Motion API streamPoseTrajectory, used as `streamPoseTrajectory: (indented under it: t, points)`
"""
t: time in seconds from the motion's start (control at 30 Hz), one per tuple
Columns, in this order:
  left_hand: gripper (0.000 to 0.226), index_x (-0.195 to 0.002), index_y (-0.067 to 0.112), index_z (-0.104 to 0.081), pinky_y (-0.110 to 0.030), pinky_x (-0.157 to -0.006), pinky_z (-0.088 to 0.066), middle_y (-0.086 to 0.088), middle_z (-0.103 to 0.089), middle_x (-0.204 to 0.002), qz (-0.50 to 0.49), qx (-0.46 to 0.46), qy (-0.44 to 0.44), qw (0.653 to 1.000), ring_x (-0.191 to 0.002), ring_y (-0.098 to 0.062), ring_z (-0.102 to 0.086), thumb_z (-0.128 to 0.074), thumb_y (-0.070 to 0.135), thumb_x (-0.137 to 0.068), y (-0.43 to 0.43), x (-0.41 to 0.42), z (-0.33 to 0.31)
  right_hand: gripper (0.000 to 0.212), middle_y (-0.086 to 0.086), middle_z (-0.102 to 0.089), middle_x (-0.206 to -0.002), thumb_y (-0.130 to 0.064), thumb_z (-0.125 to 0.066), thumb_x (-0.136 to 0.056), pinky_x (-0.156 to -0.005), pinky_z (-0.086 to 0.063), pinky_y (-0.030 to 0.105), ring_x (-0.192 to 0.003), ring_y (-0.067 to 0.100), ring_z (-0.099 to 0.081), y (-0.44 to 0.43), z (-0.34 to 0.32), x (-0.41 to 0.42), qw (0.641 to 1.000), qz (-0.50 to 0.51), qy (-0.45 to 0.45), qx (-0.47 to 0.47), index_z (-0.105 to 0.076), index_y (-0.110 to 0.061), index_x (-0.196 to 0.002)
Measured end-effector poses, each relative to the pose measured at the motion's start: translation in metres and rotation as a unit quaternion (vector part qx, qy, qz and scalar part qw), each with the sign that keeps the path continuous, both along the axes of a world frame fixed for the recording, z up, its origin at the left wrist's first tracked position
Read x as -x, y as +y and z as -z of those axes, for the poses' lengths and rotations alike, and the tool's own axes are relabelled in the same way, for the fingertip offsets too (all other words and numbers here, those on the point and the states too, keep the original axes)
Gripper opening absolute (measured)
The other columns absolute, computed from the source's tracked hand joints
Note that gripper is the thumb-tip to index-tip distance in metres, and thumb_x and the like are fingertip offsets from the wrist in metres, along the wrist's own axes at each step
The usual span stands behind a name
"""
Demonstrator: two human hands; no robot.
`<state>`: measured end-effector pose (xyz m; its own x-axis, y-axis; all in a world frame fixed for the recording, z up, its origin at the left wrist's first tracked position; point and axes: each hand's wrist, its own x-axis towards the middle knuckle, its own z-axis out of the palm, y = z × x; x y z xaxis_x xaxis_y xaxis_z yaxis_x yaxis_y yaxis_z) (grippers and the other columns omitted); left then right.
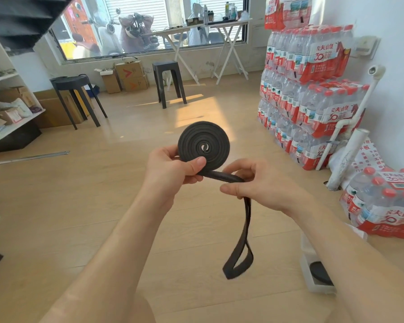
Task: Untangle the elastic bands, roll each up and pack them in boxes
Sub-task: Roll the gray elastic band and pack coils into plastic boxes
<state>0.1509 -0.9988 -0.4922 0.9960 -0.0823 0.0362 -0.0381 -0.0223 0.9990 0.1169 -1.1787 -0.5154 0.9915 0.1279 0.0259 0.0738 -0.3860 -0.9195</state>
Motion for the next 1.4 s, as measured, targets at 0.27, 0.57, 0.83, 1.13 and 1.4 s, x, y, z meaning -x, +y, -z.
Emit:
streamPoseTrajectory:
  t: [0.27, 0.57, 0.83, 1.13, 1.4]
  points:
    - [0.024, -0.087, 0.011, -0.068, -0.030, -0.060, -0.057, -0.013, -0.071, -0.075, 0.059, -0.085, -0.001, 0.995, -0.057, -0.024, -0.065, -0.072, -0.008, -0.074, 0.007, -0.003, 0.002, 0.022, -0.008, -0.076, -0.079, -0.011, -0.081, -0.073, -0.067, -0.052, 0.010, -0.072, -0.001, -0.068, -0.007, -0.011, 0.005, 0.999, 0.027, -0.035, 0.007, -0.076, -0.018, -0.093]
    - [0.029, -0.083, 0.019, -0.068, -0.032, -0.063, -0.059, -0.011, -0.072, -0.081, 0.078, -0.211, -0.037, 0.974, -0.059, -0.020, -0.067, -0.074, -0.006, -0.073, 0.003, -0.004, 0.004, 0.045, 0.000, -0.075, -0.077, -0.013, -0.083, -0.072, -0.060, -0.043, 0.002, -0.066, -0.001, -0.065, -0.008, -0.016, 0.008, 0.999, 0.014, -0.030, 0.015, -0.068, -0.034, -0.109]
    - [0.029, -0.096, 0.015, -0.070, -0.038, -0.068, -0.058, -0.005, -0.072, -0.079, 0.055, -0.258, -0.052, 0.963, -0.062, -0.018, -0.067, -0.077, 0.000, -0.072, 0.000, -0.005, 0.011, 0.019, 0.007, -0.074, -0.070, -0.022, -0.077, -0.079, -0.061, -0.050, 0.017, -0.056, 0.006, -0.058, -0.006, -0.007, 0.003, 0.999, 0.031, 0.001, -0.033, -0.074, -0.021, -0.098]
    - [0.024, -0.099, 0.009, -0.069, -0.025, -0.064, -0.044, 0.001, -0.068, -0.072, 0.095, 0.073, 0.046, 0.992, -0.065, -0.012, -0.056, -0.073, 0.007, -0.075, -0.020, 0.008, 0.019, 0.039, 0.017, -0.072, -0.081, -0.021, -0.075, -0.069, -0.050, -0.043, 0.014, -0.071, 0.021, -0.064, -0.002, -0.002, -0.002, 0.962, 0.053, 0.004, -0.268, -0.071, -0.008, -0.105]
    - [0.016, -0.088, 0.003, -0.068, -0.022, -0.052, -0.049, -0.004, -0.067, -0.062, 0.043, 0.028, -0.004, 0.999, -0.052, -0.014, -0.059, -0.073, -0.002, -0.073, -0.004, 0.001, 0.009, 0.042, -0.003, -0.074, -0.079, -0.011, -0.080, -0.074, -0.070, -0.049, 0.014, -0.074, 0.004, -0.067, -0.003, -0.005, 0.000, 0.999, -0.008, -0.014, -0.031, -0.067, -0.023, -0.112]
